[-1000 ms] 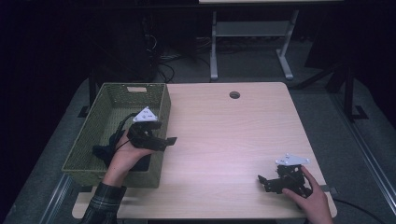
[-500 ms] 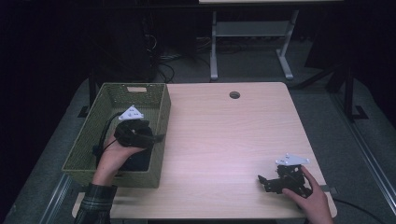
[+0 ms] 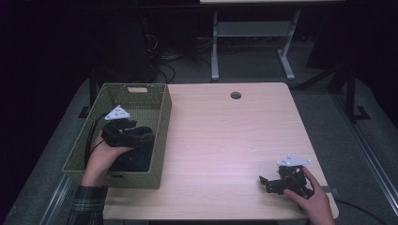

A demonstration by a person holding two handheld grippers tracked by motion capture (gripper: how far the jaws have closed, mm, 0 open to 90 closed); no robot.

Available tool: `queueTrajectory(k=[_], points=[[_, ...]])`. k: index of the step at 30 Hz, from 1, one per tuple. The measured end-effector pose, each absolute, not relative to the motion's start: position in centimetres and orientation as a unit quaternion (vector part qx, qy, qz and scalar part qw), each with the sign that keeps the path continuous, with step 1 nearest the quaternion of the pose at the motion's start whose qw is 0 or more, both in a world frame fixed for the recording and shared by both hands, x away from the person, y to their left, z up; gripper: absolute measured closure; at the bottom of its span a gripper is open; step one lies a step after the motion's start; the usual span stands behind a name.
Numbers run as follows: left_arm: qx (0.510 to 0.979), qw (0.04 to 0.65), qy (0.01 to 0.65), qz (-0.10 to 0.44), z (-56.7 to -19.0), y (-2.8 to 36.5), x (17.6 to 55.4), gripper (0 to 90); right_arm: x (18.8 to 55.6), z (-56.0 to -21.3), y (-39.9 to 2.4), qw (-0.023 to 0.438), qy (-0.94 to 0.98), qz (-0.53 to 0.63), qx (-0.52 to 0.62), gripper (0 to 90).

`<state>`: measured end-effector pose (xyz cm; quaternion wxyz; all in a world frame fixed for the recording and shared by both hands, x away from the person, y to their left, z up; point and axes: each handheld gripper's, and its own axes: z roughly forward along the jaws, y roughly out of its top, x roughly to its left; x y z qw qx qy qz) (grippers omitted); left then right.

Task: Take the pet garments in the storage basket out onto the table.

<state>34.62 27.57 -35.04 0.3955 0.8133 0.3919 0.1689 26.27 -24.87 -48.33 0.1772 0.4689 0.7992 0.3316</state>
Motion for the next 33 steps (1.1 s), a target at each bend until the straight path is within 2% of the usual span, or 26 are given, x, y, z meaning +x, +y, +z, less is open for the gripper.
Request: queueTrajectory(k=[19, 33], points=[[0.82, 0.35, 0.416, 0.182, -36.3, 30.7, 35.3, 14.3, 26.3, -48.3, -24.9, 0.177, 0.799, 0.332, 0.47, 0.0], [0.848, 0.289, 0.419, 0.15, -38.2, 30.9, 35.7, 14.1, 26.3, -48.3, -24.8, 0.177, 0.798, 0.332, 0.47, 0.0]])
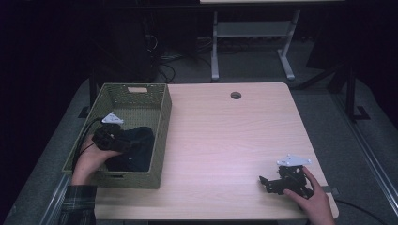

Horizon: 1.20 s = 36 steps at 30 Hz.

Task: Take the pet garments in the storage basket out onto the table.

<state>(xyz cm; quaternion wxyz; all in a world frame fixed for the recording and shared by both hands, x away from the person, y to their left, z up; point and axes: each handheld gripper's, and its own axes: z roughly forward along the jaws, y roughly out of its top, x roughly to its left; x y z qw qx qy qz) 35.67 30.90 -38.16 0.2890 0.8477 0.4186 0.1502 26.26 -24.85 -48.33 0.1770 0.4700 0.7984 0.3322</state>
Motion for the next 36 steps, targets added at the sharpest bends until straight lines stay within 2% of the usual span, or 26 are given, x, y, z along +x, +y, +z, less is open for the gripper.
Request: queueTrajectory(k=[16, 23, 27, 31, 36], points=[[0.865, 0.237, 0.431, 0.1, -40.9, 30.3, 36.4, 13.2, 26.3, -48.3, -24.9, 0.177, 0.798, 0.332, 0.47, 0.0], [0.887, 0.179, 0.417, 0.084, -42.2, 29.4, 36.8, 13.0, 26.3, -48.3, -24.9, 0.177, 0.798, 0.332, 0.47, 0.0], [0.889, 0.167, 0.42, 0.075, -42.6, 29.3, 37.0, 14.0, 26.3, -48.3, -24.8, 0.177, 0.798, 0.332, 0.47, 0.0], [0.888, 0.158, 0.428, 0.064, -42.6, 29.2, 37.0, 24.8, 26.3, -48.3, -24.8, 0.177, 0.798, 0.332, 0.47, 0.0], [0.887, 0.159, 0.432, 0.045, -42.2, 29.3, 37.1, 53.2, 26.3, -48.3, -24.8, 0.177, 0.798, 0.332, 0.47, 0.0]])
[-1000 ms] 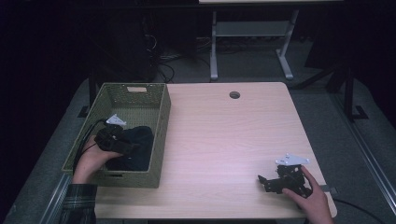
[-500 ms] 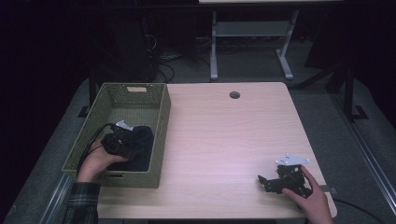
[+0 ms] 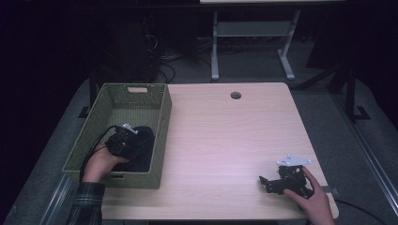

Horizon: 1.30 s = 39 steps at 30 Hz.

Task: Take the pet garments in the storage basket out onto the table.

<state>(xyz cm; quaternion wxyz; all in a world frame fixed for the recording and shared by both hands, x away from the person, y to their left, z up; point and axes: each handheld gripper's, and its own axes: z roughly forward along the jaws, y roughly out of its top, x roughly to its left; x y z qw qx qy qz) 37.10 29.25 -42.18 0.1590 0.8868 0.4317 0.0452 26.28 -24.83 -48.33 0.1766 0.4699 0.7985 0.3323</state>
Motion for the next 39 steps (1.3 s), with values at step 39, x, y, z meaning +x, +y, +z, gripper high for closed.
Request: queueTrajectory(k=[39], points=[[0.791, 0.395, 0.45, 0.126, -35.2, 32.6, 35.5, 61.9, 26.3, -48.3, -24.8, 0.177, 0.799, 0.333, 0.47, 0.0]])
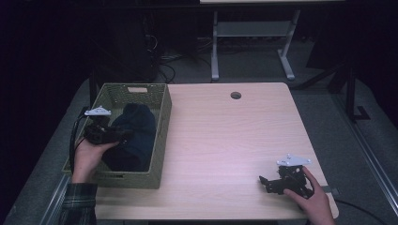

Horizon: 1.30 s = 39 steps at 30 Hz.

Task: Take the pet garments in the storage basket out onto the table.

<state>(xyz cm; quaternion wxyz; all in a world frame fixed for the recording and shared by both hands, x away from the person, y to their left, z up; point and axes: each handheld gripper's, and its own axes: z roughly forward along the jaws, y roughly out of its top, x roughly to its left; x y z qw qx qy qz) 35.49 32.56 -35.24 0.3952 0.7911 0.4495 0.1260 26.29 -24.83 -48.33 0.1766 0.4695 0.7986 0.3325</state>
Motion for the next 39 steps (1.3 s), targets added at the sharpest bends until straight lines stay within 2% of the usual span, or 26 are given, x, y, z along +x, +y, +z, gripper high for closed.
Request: queueTrajectory(k=[15, 39], points=[[0.765, 0.451, 0.428, 0.168, -31.5, 31.9, 34.6, 62.1, 26.3, -48.3, -24.8, 0.176, 0.799, 0.333, 0.469, 0.0], [0.758, 0.519, 0.353, 0.177, -27.0, 27.2, 33.6, 62.3, 26.4, -48.3, -24.8, 0.177, 0.799, 0.334, 0.468, 0.0]])
